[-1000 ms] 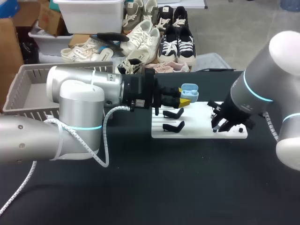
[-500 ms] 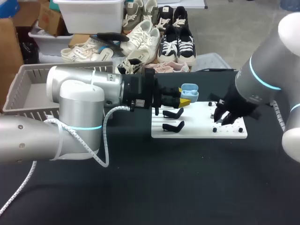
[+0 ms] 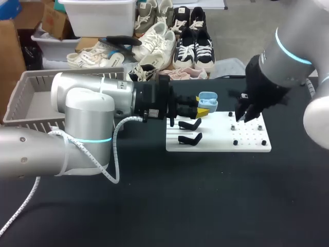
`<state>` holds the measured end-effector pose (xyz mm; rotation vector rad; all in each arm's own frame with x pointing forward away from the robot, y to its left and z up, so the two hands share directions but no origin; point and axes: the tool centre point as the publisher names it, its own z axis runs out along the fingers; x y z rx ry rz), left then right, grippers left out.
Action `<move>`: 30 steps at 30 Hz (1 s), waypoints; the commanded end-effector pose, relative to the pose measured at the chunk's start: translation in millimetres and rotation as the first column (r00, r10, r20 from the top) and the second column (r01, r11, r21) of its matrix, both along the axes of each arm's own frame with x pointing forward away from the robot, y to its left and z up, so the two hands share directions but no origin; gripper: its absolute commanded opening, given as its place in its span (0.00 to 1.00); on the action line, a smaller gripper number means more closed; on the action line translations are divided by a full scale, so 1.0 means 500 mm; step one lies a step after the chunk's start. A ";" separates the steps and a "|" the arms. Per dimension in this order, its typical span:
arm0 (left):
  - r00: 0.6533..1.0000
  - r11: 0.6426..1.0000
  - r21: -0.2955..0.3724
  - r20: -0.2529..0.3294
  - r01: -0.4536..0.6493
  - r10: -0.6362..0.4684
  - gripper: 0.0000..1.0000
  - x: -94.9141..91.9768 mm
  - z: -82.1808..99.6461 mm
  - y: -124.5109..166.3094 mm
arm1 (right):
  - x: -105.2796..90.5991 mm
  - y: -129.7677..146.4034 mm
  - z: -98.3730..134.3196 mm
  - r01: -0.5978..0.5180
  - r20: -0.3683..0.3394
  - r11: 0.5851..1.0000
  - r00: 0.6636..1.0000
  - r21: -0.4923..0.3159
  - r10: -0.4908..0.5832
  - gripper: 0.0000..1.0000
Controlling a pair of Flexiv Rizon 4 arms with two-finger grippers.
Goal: Pick up each earbud case from the left stands, insert the matching earbuds, close the lid, and place the case in the box.
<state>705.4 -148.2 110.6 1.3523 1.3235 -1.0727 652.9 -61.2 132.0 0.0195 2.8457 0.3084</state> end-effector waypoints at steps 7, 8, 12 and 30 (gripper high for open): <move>1.000 1.000 -0.002 0.001 -0.001 0.001 0.00 -0.001 -0.001 0.001 | 0.016 0.057 0.054 -0.181 -0.123 0.981 0.978 -0.071 0.171 0.00; 1.000 1.000 -0.002 0.001 -0.001 0.001 0.00 -0.001 -0.001 0.001 | 0.018 0.067 0.058 -0.203 -0.124 0.976 0.973 -0.078 0.192 0.00; 1.000 1.000 -0.002 0.001 -0.001 0.001 0.00 -0.001 -0.001 0.001 | 0.028 0.090 0.072 -0.245 -0.119 0.966 0.965 -0.083 0.234 0.00; 1.000 1.000 -0.002 0.001 -0.001 0.001 0.00 -0.001 -0.001 0.001 | 0.079 0.180 0.107 -0.357 -0.051 0.933 0.934 -0.045 0.355 0.00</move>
